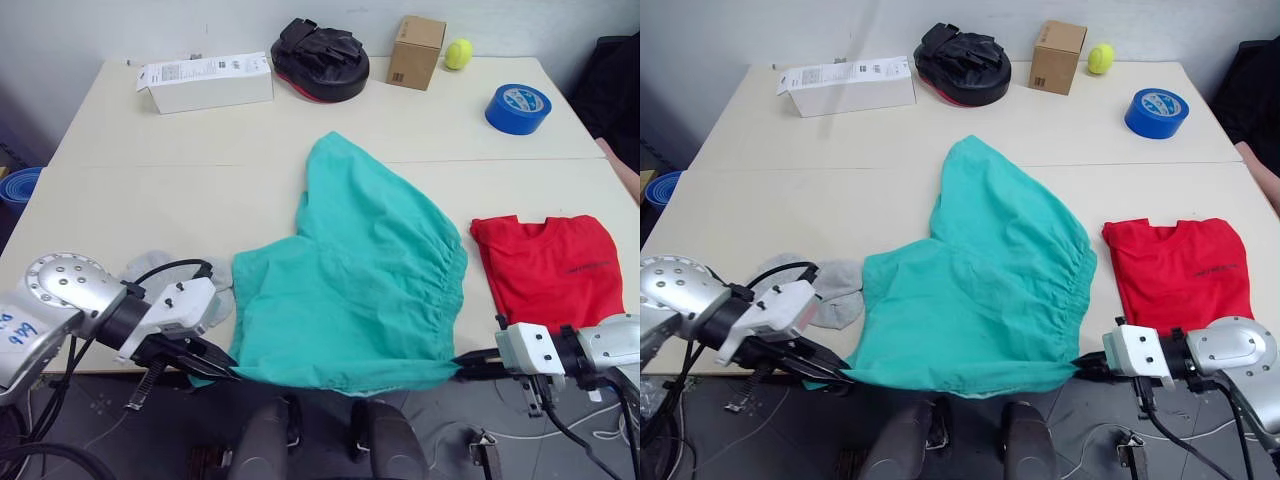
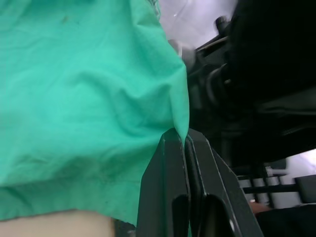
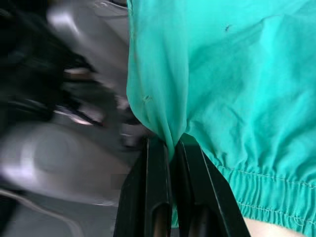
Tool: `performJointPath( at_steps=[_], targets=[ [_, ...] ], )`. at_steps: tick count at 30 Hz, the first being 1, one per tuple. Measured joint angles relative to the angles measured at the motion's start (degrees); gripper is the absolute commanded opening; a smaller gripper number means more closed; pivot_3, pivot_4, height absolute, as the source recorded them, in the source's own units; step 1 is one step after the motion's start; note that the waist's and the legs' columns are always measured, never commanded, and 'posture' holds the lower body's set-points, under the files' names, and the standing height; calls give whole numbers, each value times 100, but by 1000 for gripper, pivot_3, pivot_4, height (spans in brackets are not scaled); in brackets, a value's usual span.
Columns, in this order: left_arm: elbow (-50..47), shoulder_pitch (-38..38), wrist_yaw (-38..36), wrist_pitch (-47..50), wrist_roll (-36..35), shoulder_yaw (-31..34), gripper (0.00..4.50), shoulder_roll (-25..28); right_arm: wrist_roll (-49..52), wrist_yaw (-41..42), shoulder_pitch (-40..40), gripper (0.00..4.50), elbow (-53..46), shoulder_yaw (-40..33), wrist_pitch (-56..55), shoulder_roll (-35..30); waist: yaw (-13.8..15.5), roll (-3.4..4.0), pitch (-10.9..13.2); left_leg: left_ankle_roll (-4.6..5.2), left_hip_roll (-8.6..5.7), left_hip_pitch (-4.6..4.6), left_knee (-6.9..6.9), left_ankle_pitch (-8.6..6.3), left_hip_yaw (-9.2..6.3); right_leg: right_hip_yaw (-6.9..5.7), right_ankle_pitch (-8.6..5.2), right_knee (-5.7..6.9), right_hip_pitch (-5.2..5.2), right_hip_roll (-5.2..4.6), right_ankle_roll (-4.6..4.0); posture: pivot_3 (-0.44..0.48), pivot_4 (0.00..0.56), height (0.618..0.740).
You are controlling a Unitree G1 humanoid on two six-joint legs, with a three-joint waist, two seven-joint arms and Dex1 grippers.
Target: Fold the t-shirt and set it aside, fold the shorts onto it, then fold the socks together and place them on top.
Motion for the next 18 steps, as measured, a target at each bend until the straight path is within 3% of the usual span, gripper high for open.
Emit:
performJointPath(
  at_steps=[5, 10, 13, 18],
  targets=[
    [125, -19, -357, -208, -21, 96, 28, 319, 487, 154, 172, 0, -366, -288, 772, -78, 28, 1, 0, 4, 0, 3, -1, -5, 1, 2, 1, -4, -1, -1, -2, 0, 150, 740],
    [1416, -1724, -360, -961, 857, -741, 28, -110, 734, 18, -191, 0, -362, -491, 1371, 1, 113, 3, -3, 25, -1, -8, -11, -19, 3, 3, 14, -25, -12, -5, -8, 0, 150, 740],
    [2546, -3009, -361, -1583, 1650, -1465, 28, -836, 859, -52, -379, 0, -241, -547, 1713, 101, 181, 1, -5, 19, -3, -16, -11, -15, 9, 1, 18, -30, -19, -4, -1, 0, 150, 740],
    [5119, -4952, -351, -3217, 3022, -2364, 28, -2261, 1145, -218, -695, 0, 9, -761, 2282, 252, 203, -10, -10, 64, -5, -132, 61, 9, 14, -20, 32, 6, -104, 3, 24, 0, 150, 740]
  ],
)
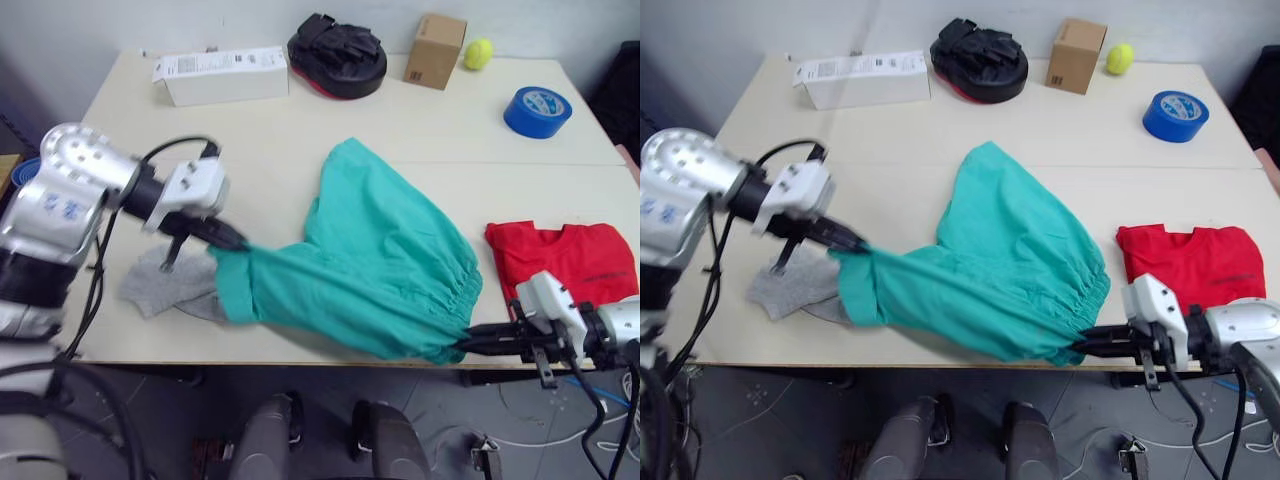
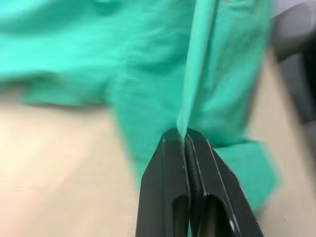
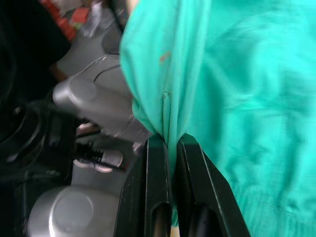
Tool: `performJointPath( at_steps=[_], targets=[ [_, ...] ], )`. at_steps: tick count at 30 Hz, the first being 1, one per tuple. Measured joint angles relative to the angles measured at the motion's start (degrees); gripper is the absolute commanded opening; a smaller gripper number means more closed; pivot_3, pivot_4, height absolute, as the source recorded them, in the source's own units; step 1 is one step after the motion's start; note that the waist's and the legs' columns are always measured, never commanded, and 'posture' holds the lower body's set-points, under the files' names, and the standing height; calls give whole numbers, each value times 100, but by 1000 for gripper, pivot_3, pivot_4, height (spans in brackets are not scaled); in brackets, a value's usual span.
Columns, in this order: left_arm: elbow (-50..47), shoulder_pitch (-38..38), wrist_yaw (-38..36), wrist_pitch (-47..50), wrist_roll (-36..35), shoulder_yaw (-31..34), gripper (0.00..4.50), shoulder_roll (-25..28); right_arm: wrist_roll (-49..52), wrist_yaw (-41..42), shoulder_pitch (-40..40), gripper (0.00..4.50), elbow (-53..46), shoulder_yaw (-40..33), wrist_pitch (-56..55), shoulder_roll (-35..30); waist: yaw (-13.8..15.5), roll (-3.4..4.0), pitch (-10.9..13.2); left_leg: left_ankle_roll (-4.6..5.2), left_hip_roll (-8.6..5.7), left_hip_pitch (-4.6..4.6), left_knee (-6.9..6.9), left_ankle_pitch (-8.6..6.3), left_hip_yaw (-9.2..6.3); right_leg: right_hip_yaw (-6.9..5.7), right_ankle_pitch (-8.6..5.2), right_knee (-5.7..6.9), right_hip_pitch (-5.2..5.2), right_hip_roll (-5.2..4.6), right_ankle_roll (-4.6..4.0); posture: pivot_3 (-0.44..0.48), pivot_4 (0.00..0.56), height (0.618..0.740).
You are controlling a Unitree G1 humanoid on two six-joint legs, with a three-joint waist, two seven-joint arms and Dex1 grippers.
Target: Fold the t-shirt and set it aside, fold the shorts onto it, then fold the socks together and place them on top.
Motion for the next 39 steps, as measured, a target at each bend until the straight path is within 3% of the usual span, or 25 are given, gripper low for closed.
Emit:
performJointPath(
  at_steps=[2, 5, 9, 12, 14, 23, 28, 33, 36, 39],
  targets=[
    [1390, -805, 169, -777, 520, -223, 28, -703, 83, -150, -99, 0, 177, -109, 255, 121, 1, -8, 5, 22, 3, -1, 50, -14, 3, -45, 9, 16, 9, 30, 17, 0, 150, 740],
    [3160, -1830, 702, -2047, 1188, -333, 28, -1485, 175, -462, -306, 0, 355, -329, 553, 261, -18, -15, 9, 59, -2, -17, 69, -35, 19, -69, 22, -4, 10, -24, 40, 0, 150, 740],
    [4518, -2517, 1423, -3057, 1768, -328, 28, -2066, 183, -948, -413, 0, 434, -548, 812, 526, -65, -19, 11, 87, -9, -20, 85, -51, 50, -92, 31, -5, 6, -56, 58, 0, 150, 740],
    [5151, -2786, 2359, -3652, 2323, -433, 28, -2374, 179, -1315, -436, 0, 453, -697, 983, 634, -62, -23, 13, 96, -9, -35, 102, -57, 44, -88, 33, -3, 2, -61, 61, 0, 150, 740],
    [5393, -2974, 3163, -3904, 2704, -502, 28, -2633, 156, -1582, -437, 0, 454, -836, 1078, 740, -48, -23, 13, 99, -6, -75, 130, -59, 27, -81, 39, 3, -17, -61, 66, 0, 150, 740],
    [5794, -3410, 6403, -4411, 4171, -1018, 28, -3315, -378, -2671, -451, 0, 450, -841, 1118, 1045, -15, -23, 13, 118, -13, -89, 138, -67, 30, -73, 58, -8, -22, -65, 85, 0, 150, 740],
    [5911, -3408, 7382, -4436, 4752, -1311, 28, -3509, -765, -3132, -575, 0, 568, -838, 1063, 1213, -19, -22, 13, 118, -12, -88, 137, -67, 36, -79, 58, -6, -27, -62, 85, 0, 150, 740],
    [6014, -3133, 7817, -4280, 5077, -1437, 28, -3661, -1151, -3434, -760, 0, 760, -803, 1016, 1285, -26, -22, 13, 120, -11, -89, 137, -67, 51, -81, 58, 1, -41, -61, 85, 0, 150, 740],
    [6024, -3029, 7822, -4195, 5094, -1416, 630, -3709, -1286, -3430, -782, 0, 788, -771, 951, 1285, -27, -22, 13, 121, -11, -98, 139, -66, 59, -80, 59, 9, -56, -59, 87, 0, 150, 740],
    [6023, -3027, 7738, -4132, 5088, -1323, 1618, -3702, -1343, -3353, -786, 0, 786, -691, 949, 1286, -19, -22, 13, 123, -12, -100, 144, -65, 62, -80, 61, 16, -60, -58, 91, 0, 150, 740]
  ],
)
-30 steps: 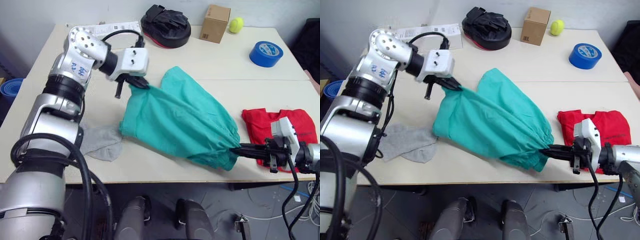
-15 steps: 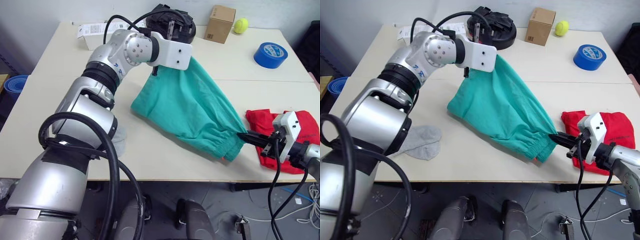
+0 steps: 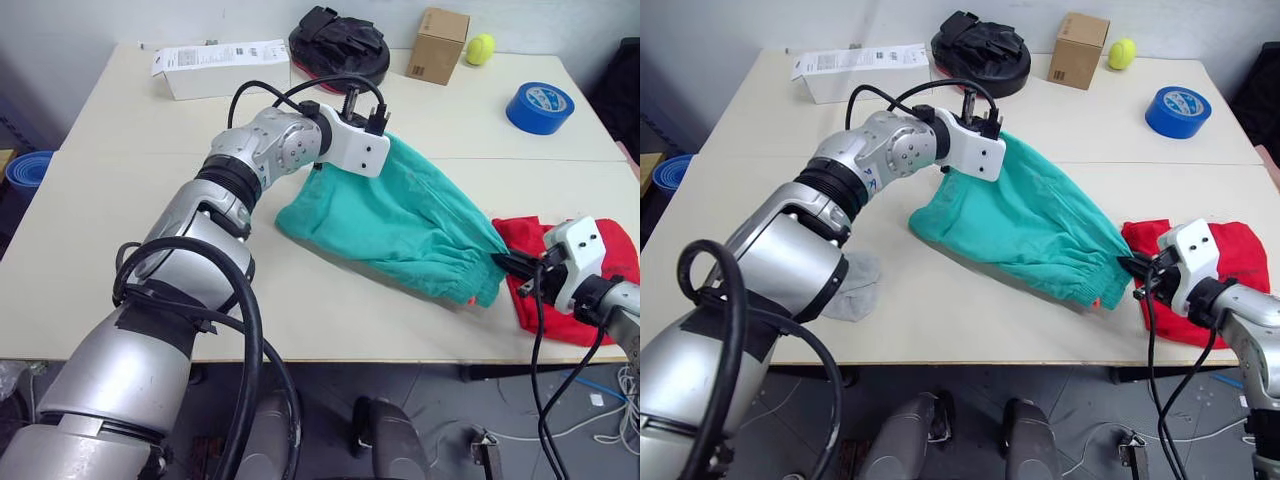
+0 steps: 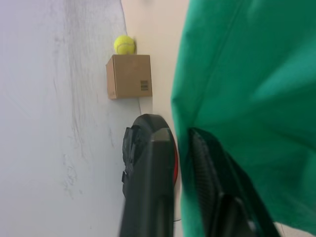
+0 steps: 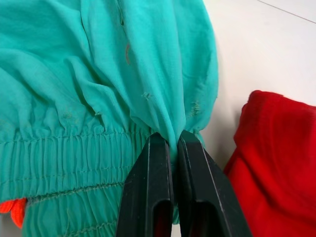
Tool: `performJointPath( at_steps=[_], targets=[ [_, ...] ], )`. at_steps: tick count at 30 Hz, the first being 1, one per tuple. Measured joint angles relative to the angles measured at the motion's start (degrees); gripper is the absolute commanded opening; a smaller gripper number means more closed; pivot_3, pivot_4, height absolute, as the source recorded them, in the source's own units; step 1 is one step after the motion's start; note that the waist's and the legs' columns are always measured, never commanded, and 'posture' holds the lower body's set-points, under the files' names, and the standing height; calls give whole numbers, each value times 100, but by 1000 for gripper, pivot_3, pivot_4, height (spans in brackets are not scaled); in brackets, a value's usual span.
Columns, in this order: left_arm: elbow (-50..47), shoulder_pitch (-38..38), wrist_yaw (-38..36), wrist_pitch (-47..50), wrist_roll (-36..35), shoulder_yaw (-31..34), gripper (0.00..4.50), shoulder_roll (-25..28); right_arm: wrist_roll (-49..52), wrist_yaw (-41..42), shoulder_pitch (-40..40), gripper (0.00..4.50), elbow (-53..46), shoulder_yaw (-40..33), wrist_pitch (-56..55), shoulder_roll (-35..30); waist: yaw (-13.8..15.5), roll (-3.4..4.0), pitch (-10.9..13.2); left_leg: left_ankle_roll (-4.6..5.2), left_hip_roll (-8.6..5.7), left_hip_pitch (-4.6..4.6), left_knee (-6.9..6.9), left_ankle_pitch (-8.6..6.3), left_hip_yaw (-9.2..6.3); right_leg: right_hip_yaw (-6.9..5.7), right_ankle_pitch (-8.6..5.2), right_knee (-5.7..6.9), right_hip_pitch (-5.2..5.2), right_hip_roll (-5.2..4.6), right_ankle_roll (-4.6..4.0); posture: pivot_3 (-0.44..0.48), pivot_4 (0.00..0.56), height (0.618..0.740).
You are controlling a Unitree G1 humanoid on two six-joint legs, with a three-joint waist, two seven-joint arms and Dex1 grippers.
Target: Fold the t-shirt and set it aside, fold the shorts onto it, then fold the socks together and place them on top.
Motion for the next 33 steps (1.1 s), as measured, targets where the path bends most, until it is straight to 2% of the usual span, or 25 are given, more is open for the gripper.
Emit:
performJointPath(
  at_steps=[8, 9, 12, 16, 21, 22, 27, 33],
  targets=[
    [-1, 0, -43, 29, -17, 274, 4169, 107, -213, 59, -171, 0, 65, 131, -69, 4, -17, 0, 0, 5, 0, 0, 4, 2, 11, 8, 1, 5, -6, -2, 2, 0, 150, 740],
    [-1, 0, -46, 40, -28, 339, 4491, 145, -232, 61, -214, 265, 101, 131, -93, 4, -18, 0, 0, 5, 0, 0, 4, 2, 14, 9, 1, 11, -12, -2, 2, 0, 150, 740],
    [-2, 0, -212, 59, -204, 615, 4500, 313, -323, 30, -418, 1081, 267, 134, -156, 11, -25, 0, 0, 5, -2, 1, 7, 3, 26, 9, 3, 42, -28, -1, 5, 0, 150, 740],
    [-10, 16, -909, -29, -804, 1283, 4500, 670, -385, 5, -635, 2568, 316, 108, -217, 22, -67, 0, 0, 3, -2, 11, 11, 4, 34, 5, 3, 73, -34, 2, 5, 0, 150, 740],
    [-256, 613, -2645, -506, -1721, 2015, 4500, 1050, -258, 208, -761, 4344, 298, 29, -121, -89, -111, 3, -2, 3, -3, 21, 11, 5, 48, 6, 3, 78, -33, 3, 5, 0, 150, 740],
    [-281, 793, -2969, -609, -1864, 2099, 4500, 1122, -259, 264, -755, 4465, 288, 6, -134, -142, -127, 4, -2, 3, -3, 21, 11, 5, 49, 7, 3, 78, -33, 3, 5, 0, 150, 740],
    [-757, 1608, -4132, -1240, -2230, 2169, 4500, 1318, -282, 499, -586, 4465, -192, -206, -444, -301, -150, 4, -3, 3, -3, 23, 11, 5, 54, 10, 4, 82, -35, 4, 7, 0, 150, 740],
    [-1081, 2322, -5014, -1617, -2284, 2023, 4500, 1542, -570, 854, 880, 4465, -1902, -210, -1008, -368, -132, -7, -9, 8, -9, 23, 13, 3, 54, 11, 9, 79, -30, 1, 15, 0, 150, 740]
  ],
)
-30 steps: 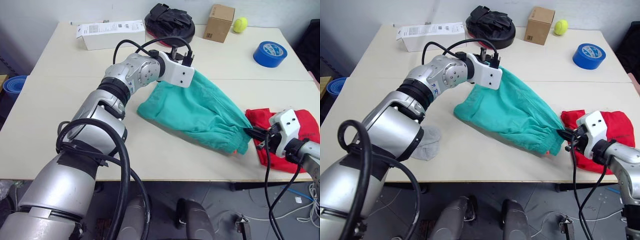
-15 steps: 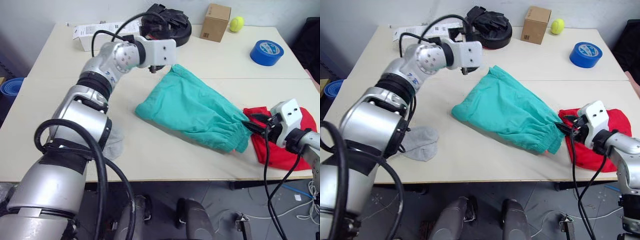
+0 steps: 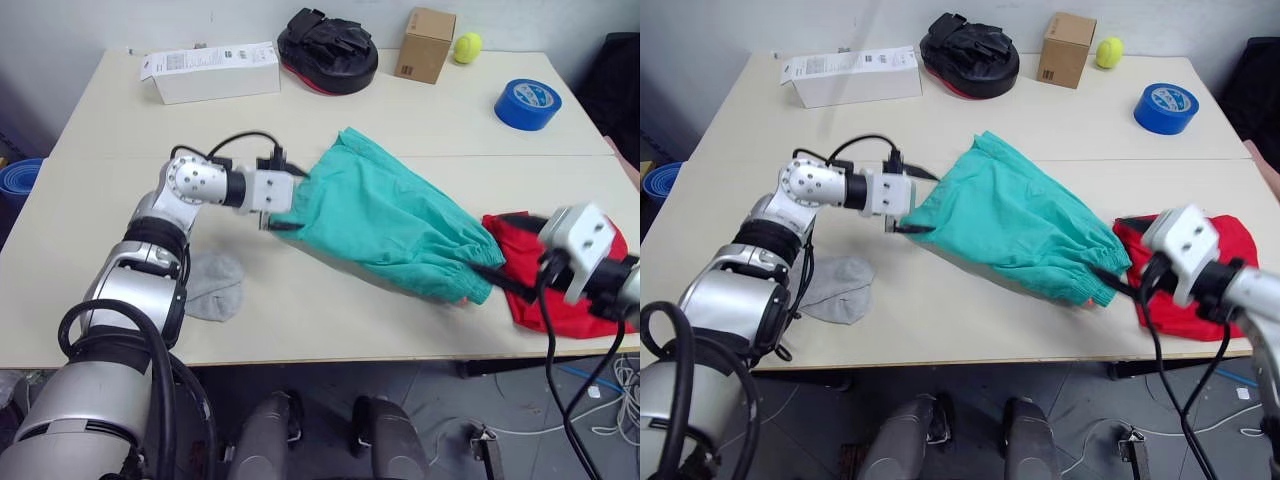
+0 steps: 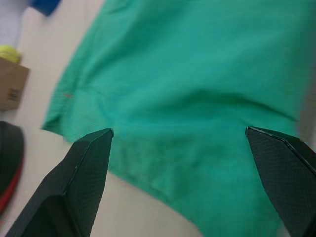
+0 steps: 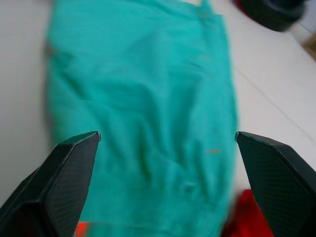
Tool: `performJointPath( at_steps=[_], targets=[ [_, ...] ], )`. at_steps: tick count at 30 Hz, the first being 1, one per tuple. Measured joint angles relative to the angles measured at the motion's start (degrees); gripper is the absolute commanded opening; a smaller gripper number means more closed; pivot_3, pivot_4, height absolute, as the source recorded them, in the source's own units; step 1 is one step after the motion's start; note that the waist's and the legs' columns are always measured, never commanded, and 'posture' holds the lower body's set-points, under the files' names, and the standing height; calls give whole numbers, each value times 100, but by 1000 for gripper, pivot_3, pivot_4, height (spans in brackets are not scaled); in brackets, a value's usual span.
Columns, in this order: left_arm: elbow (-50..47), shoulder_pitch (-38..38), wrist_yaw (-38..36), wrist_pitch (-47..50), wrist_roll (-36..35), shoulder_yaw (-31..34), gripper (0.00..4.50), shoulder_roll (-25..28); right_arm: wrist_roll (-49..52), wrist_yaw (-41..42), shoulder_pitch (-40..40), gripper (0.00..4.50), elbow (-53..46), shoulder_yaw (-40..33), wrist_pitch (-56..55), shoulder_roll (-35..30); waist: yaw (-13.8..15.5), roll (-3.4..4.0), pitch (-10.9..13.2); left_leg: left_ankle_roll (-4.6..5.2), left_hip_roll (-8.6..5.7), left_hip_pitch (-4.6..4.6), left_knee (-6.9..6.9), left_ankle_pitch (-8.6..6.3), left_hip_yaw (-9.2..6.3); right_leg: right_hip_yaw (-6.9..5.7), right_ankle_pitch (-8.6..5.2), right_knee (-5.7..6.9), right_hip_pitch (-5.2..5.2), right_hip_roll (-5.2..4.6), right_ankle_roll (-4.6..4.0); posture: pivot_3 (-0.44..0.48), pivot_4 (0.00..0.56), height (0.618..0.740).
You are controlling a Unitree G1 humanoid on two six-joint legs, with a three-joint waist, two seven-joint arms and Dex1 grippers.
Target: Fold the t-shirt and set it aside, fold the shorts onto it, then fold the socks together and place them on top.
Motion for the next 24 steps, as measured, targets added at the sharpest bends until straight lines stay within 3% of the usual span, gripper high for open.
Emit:
performJointPath(
  at_steps=[6, 14, 15, 18, 24],
  targets=[
    [-213, 182, -114, -259, 36, -149, 4500, 10, -1253, -166, 780, 4465, -336, 611, -1005, 8, -6, -13, -6, 14, -4, 0, 5, -7, 6, 11, 3, -20, 9, -7, 1, 0, 150, 740],
    [-279, 179, 411, -287, 256, -404, 4500, 2, -2363, -765, 484, 4465, 293, 1083, -1519, 155, -16, -17, -9, 12, -1, 6, 3, -7, 5, 12, 4, -1, 1, -9, 0, 0, 150, 740],
    [-274, 165, 513, -260, 300, -451, 4313, -3, -2424, -826, 372, 4494, 375, 1124, -1515, 193, -17, -18, -10, 12, -1, 7, 3, -6, 5, 12, 4, 0, 2, -8, 0, 0, 150, 740],
    [-250, 117, 794, -192, 500, -589, 3663, -26, -2559, -932, 149, 3923, 576, 1295, -1519, 309, -2, -19, -12, 12, -2, 10, 5, -5, 3, 10, 4, 2, 7, -9, 0, 0, 150, 740],
    [-41, 102, 1040, -71, 621, -740, 1802, -56, -2770, -986, -177, 1897, 1020, 1557, -1539, 375, -10, -26, -21, 13, -2, 14, 5, -5, 3, 12, 5, -3, 11, -12, -2, 0, 150, 740]
  ],
)
